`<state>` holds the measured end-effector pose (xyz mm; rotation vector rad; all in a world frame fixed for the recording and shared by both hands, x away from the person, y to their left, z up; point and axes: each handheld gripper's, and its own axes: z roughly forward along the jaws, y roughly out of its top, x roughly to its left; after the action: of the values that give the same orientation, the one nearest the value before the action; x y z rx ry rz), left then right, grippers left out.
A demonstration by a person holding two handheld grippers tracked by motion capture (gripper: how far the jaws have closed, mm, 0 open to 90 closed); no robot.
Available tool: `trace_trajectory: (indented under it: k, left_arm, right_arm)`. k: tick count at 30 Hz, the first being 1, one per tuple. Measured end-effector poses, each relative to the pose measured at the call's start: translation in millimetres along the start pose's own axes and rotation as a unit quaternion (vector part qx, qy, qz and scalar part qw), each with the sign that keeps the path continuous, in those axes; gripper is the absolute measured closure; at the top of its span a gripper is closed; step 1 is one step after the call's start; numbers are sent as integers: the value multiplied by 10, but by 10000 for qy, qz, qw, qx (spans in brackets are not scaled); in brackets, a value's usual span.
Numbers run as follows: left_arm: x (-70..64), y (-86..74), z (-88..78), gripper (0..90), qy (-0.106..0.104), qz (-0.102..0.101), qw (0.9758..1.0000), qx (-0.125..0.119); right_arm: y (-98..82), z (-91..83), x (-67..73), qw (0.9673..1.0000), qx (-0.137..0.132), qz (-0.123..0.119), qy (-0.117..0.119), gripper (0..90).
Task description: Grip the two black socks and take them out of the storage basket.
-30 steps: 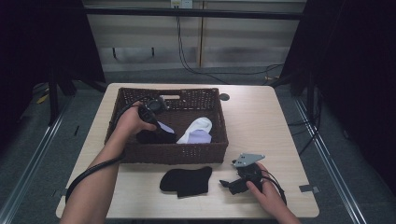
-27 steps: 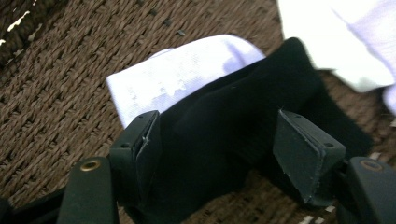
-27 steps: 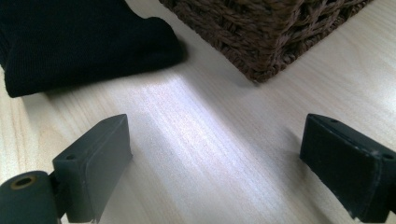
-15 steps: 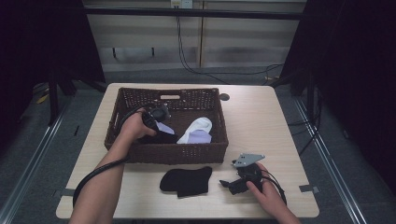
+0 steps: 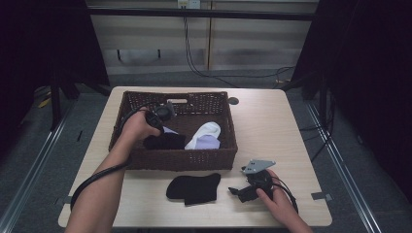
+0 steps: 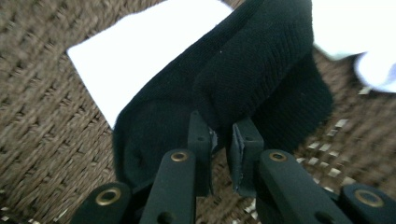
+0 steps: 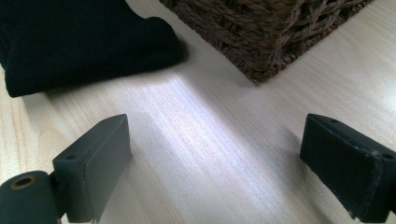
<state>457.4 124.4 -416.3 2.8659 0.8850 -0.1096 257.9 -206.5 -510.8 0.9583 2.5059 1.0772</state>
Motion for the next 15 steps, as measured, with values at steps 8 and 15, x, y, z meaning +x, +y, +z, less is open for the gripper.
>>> trace_trajectory:
  k: [8, 15]
  left_arm:
    - [-56, 59, -339, 806, -47, 38, 9999, -86]
    - [-139, 101, -632, 806, -51, 129, 9997, -181]
  right_arm:
    - [0, -1, 0, 10000, 1, 2, -7, 81]
    - [1, -3, -1, 10000, 12, -1, -5, 80]
